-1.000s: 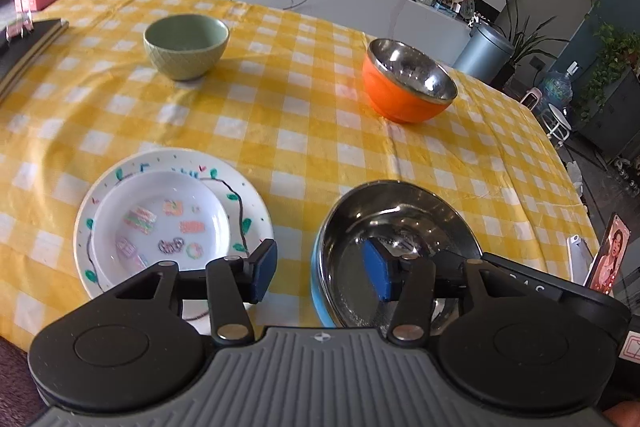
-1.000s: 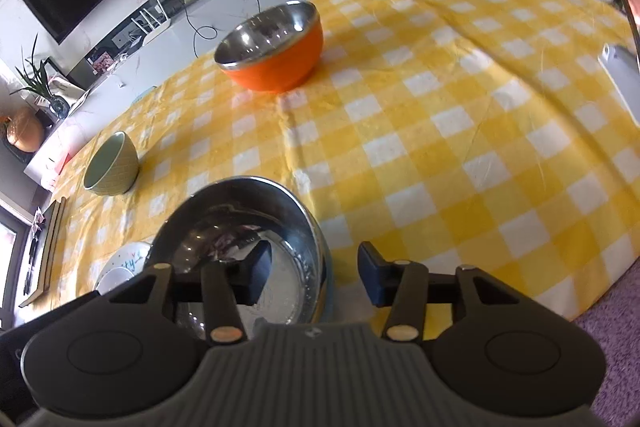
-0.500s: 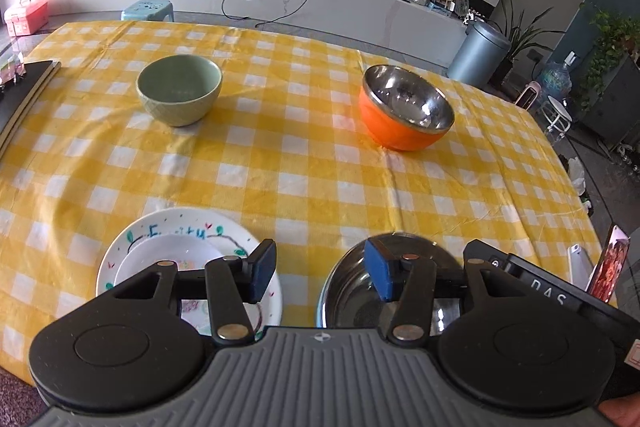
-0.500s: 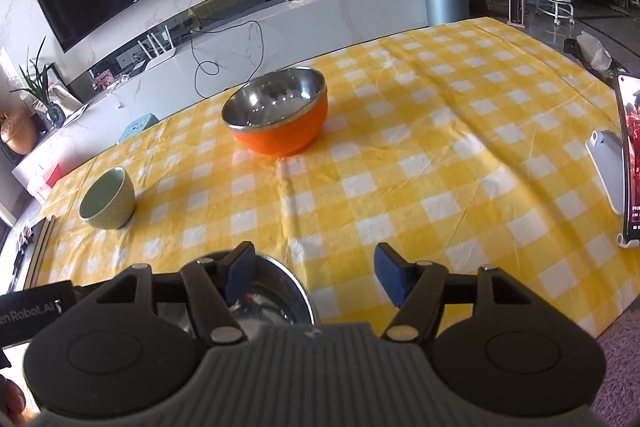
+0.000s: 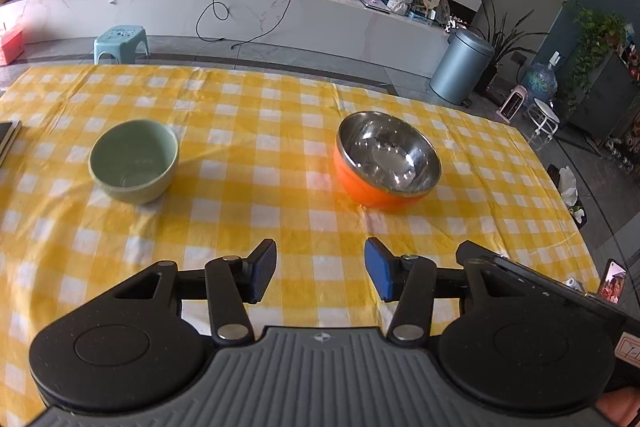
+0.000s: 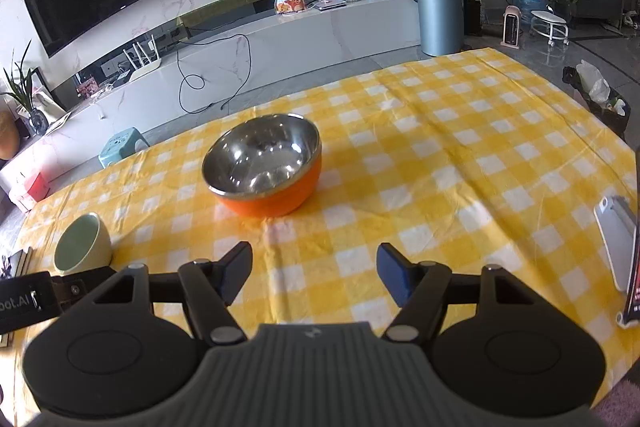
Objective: Organize plates and bowls
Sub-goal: 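Close the left gripper and right gripper on the orange bowl rim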
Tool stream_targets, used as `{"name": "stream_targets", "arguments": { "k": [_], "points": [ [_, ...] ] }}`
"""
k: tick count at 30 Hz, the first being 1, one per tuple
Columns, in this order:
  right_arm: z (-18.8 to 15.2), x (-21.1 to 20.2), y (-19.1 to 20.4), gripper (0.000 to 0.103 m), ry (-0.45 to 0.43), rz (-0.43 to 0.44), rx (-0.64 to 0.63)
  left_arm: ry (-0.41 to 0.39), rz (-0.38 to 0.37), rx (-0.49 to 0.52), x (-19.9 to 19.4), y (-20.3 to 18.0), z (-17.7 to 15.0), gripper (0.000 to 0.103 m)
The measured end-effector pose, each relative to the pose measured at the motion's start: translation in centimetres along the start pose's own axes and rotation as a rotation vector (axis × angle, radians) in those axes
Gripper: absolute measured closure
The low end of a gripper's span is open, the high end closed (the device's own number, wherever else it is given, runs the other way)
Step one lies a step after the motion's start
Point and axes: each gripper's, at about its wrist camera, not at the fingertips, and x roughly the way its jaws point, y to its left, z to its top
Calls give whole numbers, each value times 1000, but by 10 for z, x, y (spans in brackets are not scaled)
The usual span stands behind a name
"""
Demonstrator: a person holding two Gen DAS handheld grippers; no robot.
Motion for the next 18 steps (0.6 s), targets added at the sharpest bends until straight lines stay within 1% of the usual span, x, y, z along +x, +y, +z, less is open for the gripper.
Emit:
{"name": "stream_targets", "arguments": {
  "k": [5, 9, 13, 14, 17, 18],
  "points": [
    [23, 22, -1, 36, 7, 1, 27, -12, 10, 16, 20, -5, 25, 45],
    [39, 42, 3, 40, -13, -26, 30, -22, -3, 30, 42, -9, 44, 44],
    [50, 67, 3, 51, 8, -46, 42, 3, 2, 69, 72, -17, 55, 44],
    [52, 72, 3, 55, 15, -50, 42, 6, 1, 78, 79, -19, 57, 44],
    [59, 88, 3, 57, 29, -66, 35, 16, 8, 102, 99, -24, 63, 44],
    [61, 94, 3, 60, 35, -68, 34, 17, 10, 107, 105, -26, 65, 44]
  ]
}}
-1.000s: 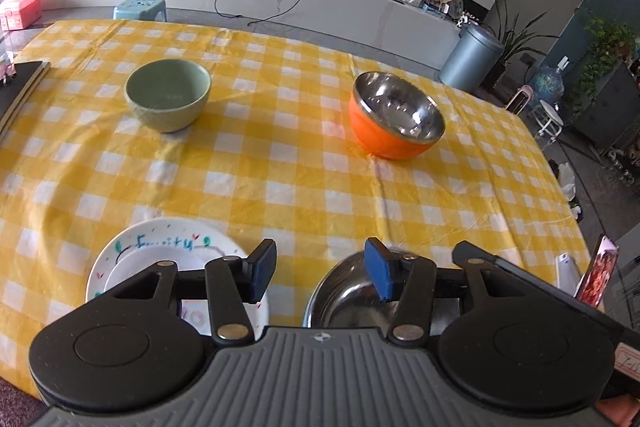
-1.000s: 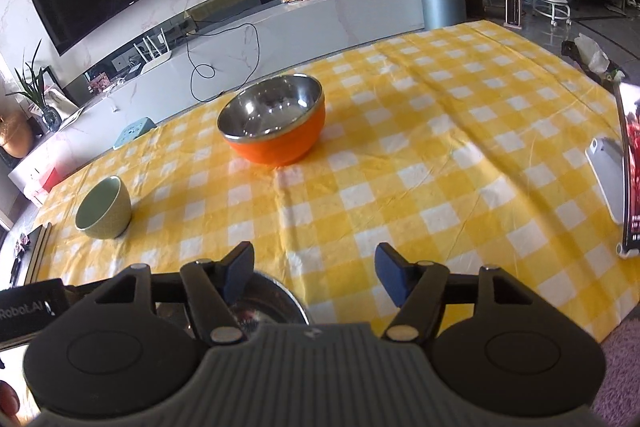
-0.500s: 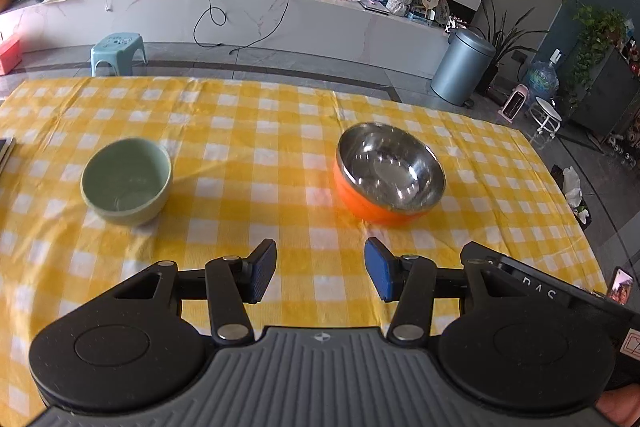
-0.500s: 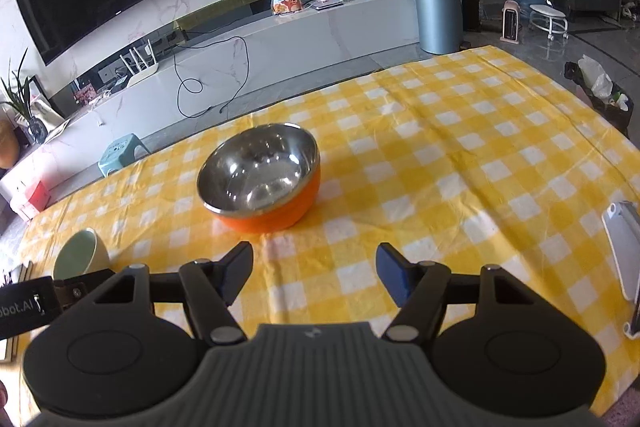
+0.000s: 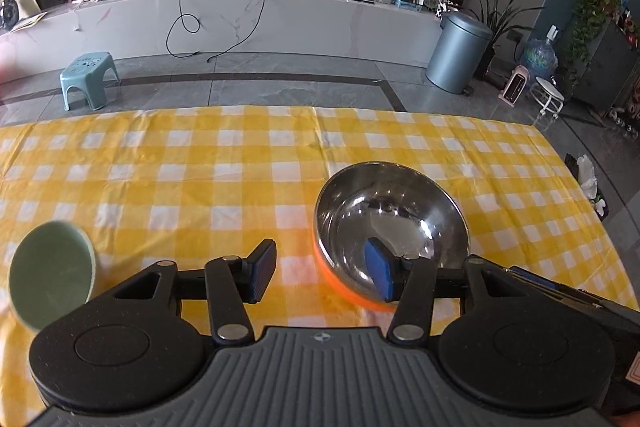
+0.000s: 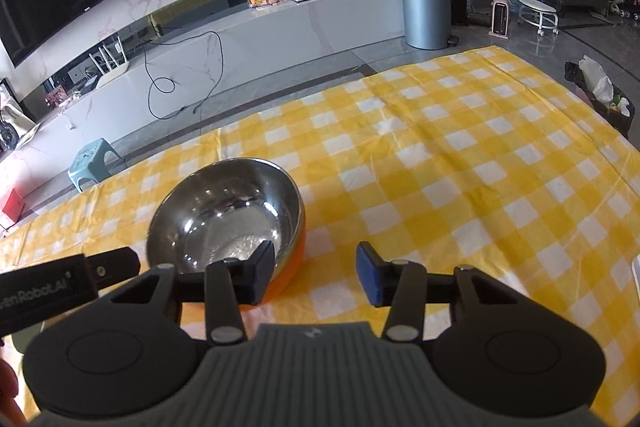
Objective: Organize plates and bowls
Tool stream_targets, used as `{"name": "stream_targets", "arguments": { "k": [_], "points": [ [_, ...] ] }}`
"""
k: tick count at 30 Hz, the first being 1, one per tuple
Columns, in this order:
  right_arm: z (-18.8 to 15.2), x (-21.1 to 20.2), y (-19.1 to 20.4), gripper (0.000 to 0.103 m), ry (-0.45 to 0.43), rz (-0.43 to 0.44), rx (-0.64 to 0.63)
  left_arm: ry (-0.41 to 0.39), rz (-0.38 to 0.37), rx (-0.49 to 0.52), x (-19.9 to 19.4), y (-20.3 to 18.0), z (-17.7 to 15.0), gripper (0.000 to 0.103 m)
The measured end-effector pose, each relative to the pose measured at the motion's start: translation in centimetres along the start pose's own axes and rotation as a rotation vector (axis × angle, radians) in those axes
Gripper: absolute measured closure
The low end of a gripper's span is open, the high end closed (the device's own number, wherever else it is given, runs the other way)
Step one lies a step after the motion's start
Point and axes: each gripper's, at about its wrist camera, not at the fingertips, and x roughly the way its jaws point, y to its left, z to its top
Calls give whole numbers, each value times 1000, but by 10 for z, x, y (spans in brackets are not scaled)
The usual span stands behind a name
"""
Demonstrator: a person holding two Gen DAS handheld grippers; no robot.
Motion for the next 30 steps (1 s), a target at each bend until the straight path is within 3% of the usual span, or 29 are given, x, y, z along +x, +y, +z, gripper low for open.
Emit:
{"name": "stream_targets", "arguments": {
  "k": [8, 10, 18, 23, 30],
  "points": [
    [11, 36, 5, 69, 41, 2, 15, 23, 26, 1, 39, -2, 6, 45],
    [10, 43, 4, 72, 51, 10, 23, 28, 24, 8, 45, 0, 5, 49],
    [8, 56, 6, 90, 56, 41, 45, 50, 12, 14, 56, 0, 4, 79],
    [7, 54, 7, 91, 55, 31, 51, 58, 15, 8, 55, -1, 6, 92],
    [3, 32, 7, 94, 68, 46, 60, 48, 22, 10, 23, -3, 1, 93]
  ]
}}
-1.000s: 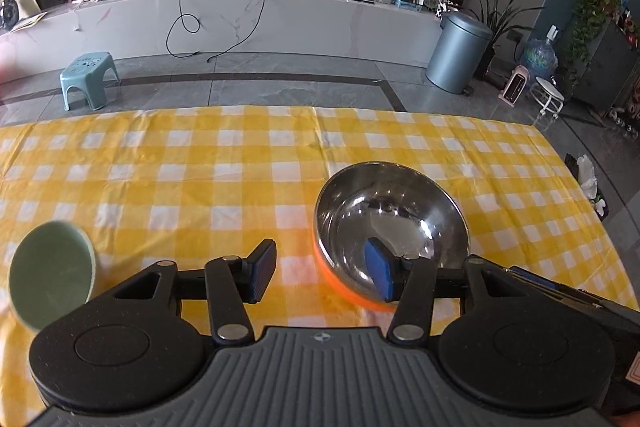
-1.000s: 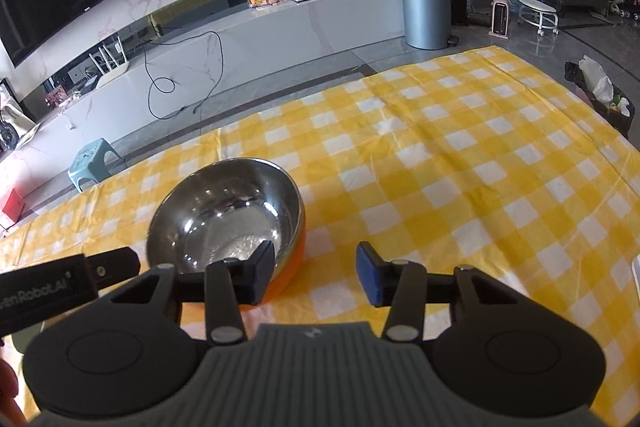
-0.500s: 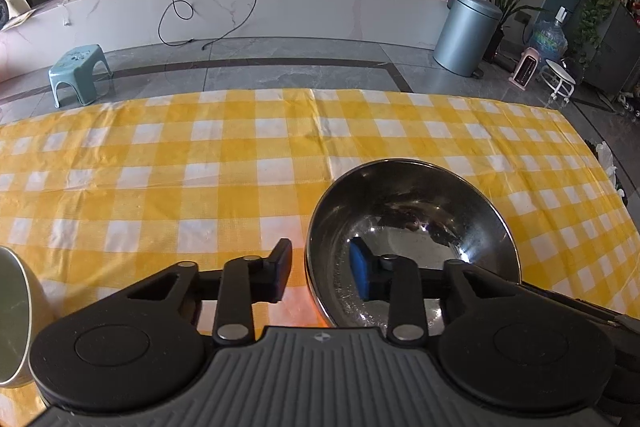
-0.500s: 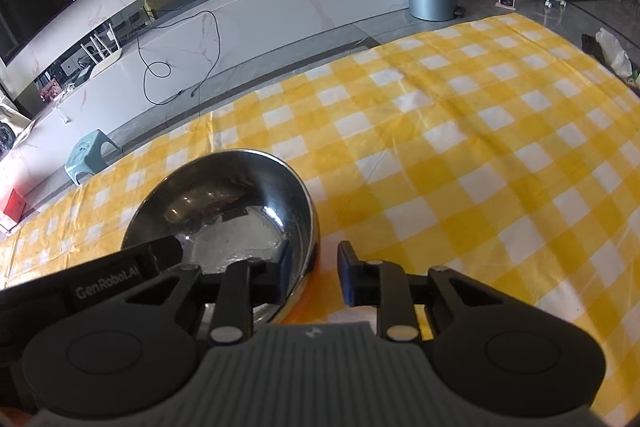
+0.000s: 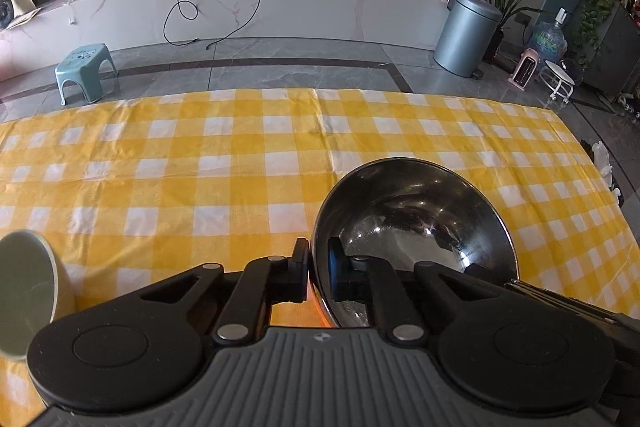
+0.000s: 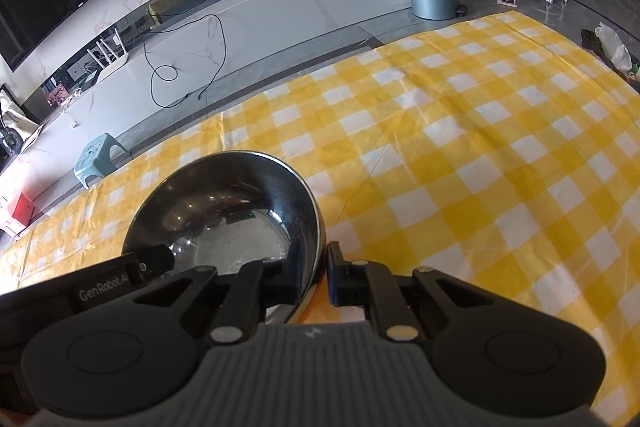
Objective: Organize plates and bowls
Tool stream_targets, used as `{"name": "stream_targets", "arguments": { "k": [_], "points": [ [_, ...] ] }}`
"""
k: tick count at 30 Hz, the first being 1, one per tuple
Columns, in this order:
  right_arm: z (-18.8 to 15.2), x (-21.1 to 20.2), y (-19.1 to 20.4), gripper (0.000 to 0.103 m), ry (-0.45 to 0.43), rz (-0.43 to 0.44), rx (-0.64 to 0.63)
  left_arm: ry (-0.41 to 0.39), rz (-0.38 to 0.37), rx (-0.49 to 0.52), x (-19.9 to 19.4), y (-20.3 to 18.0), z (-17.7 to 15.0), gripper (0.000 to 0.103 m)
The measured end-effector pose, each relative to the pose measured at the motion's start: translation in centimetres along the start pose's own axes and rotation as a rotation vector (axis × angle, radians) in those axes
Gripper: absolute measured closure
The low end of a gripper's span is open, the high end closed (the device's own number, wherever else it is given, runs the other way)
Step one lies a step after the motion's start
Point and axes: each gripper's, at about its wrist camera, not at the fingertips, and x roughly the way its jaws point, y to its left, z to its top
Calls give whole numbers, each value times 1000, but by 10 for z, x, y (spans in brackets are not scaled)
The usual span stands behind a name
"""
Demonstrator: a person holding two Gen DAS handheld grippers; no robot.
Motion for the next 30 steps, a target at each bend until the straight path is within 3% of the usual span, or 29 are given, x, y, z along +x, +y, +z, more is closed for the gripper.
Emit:
{"name": "stream_targets", "arguments": {
  "k": [17, 30],
  "points": [
    [-55, -131, 6, 94, -26, 151, 31, -96, 69, -28, -134, -2, -47, 93],
    [-107, -201, -2, 96, -50, 191, -1, -164, 27, -115, -195, 14, -104, 93]
  ]
}}
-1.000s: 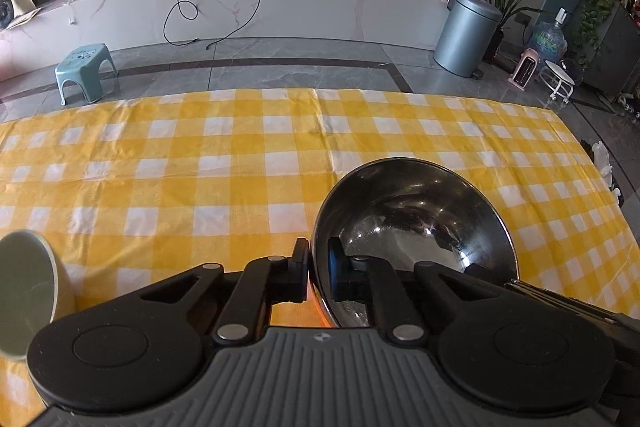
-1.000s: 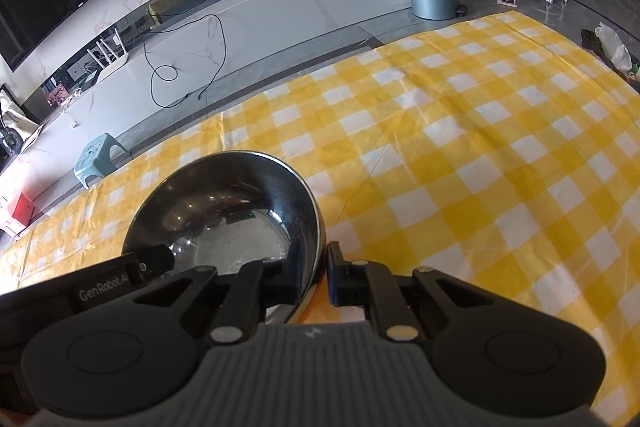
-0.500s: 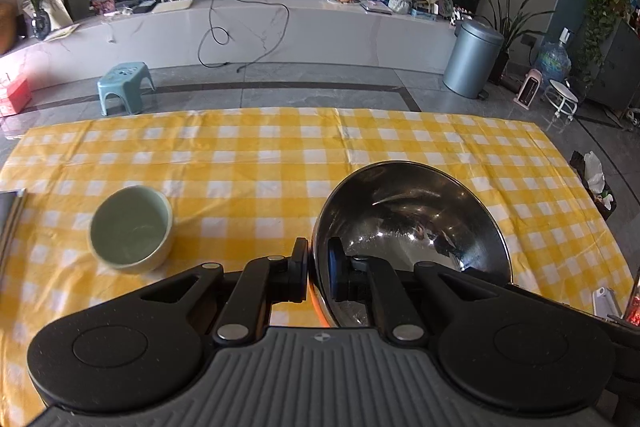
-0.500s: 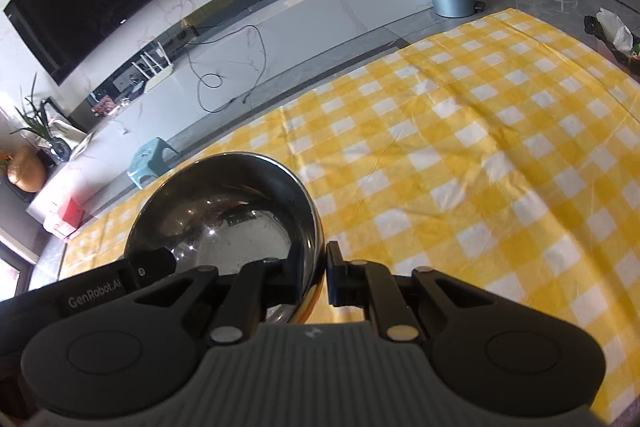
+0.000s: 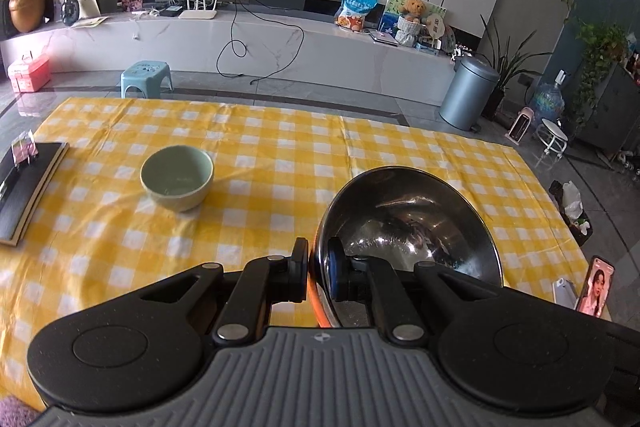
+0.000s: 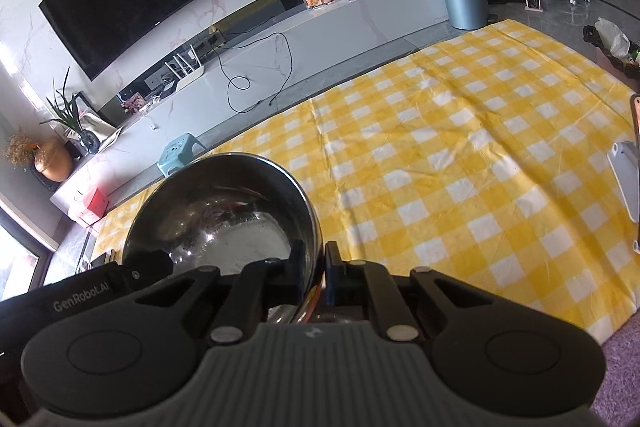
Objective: Organize plates and bowls
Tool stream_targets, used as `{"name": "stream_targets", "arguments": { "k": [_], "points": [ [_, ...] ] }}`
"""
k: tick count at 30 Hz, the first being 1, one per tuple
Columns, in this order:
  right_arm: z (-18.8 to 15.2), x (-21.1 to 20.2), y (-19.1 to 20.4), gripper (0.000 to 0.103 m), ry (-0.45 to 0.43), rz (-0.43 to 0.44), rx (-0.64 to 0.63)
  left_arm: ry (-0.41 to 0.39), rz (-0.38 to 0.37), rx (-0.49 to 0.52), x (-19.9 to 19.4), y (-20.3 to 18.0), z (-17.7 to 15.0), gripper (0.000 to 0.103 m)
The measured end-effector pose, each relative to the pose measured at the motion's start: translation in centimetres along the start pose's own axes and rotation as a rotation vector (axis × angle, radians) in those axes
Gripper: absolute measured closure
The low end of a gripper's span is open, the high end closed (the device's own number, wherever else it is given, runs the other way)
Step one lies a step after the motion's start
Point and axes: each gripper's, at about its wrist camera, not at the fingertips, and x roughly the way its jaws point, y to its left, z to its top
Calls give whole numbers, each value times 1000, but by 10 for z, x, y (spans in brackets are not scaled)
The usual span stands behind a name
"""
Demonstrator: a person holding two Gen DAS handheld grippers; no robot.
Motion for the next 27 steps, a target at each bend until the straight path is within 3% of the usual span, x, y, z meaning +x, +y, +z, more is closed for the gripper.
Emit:
{"name": "stream_targets", "arguments": {
  "k": [11, 27],
  "points": [
    [-30, -15, -7, 96, 35, -20, -45, 74, -41, -70, -8, 19, -49, 93],
    [-43, 7, -28, 98, 87, -105, -65, 173, -32, -32, 18, 8, -72, 93]
  ]
}}
